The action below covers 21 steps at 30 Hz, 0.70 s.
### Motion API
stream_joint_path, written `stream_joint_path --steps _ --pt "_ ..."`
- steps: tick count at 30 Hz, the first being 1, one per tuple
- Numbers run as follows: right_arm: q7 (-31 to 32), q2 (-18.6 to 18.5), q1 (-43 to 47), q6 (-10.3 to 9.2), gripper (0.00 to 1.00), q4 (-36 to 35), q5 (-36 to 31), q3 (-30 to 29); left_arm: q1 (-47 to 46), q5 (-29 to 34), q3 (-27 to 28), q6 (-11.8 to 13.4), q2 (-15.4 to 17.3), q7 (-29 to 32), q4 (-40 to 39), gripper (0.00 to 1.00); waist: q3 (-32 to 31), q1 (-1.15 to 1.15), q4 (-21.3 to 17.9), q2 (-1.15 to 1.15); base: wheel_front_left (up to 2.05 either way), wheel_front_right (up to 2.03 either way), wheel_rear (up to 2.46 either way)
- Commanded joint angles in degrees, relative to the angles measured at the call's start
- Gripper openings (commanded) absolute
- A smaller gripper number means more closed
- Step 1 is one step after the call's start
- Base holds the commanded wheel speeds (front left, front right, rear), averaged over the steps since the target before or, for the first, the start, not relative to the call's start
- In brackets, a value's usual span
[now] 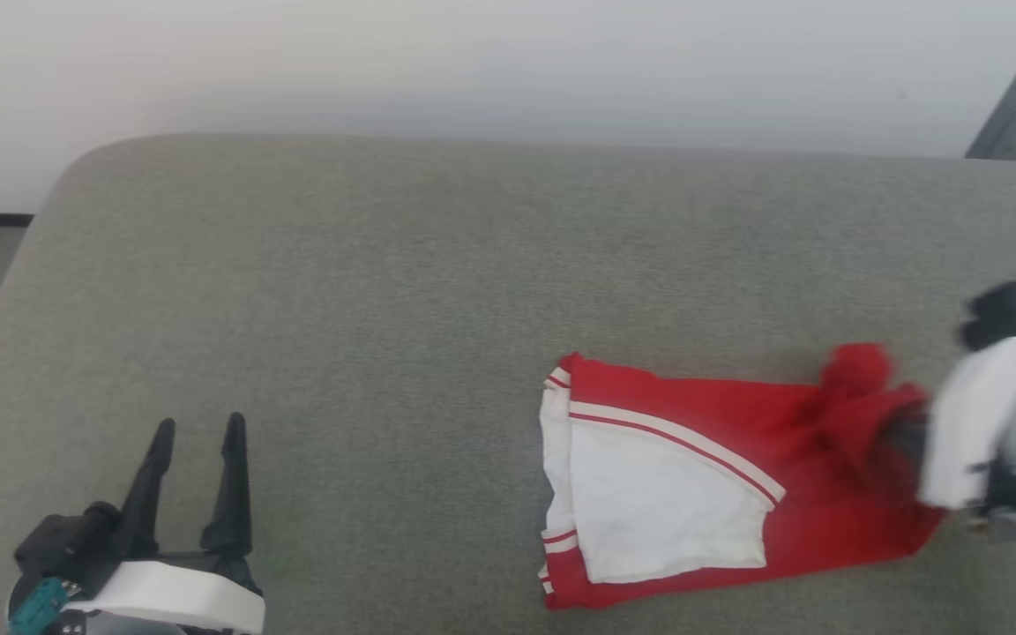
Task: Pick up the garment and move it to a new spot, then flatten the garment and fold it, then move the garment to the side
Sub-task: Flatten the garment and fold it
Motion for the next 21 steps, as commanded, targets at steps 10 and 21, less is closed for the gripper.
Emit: stream_joint_path --steps 10,21 --pt "-0.61 10.79 -2.79 0.02 0.0 0.21 -5.85 7.99 -2.65 1.67 -0.91 -1.27 -1.87 -0.26 2.3 1.0 0.44 0.0 5.06 0.0 0.0 0.0 0.0" --pt "-4.58 13.79 -5.92 0.02 1.0 6.12 -8.09 12.28 -3.52 2.16 -0.51 -2.09 -3.1 -0.26 3.83 1.0 0.44 0.0 6.6 0.0 0.0 0.0 0.0"
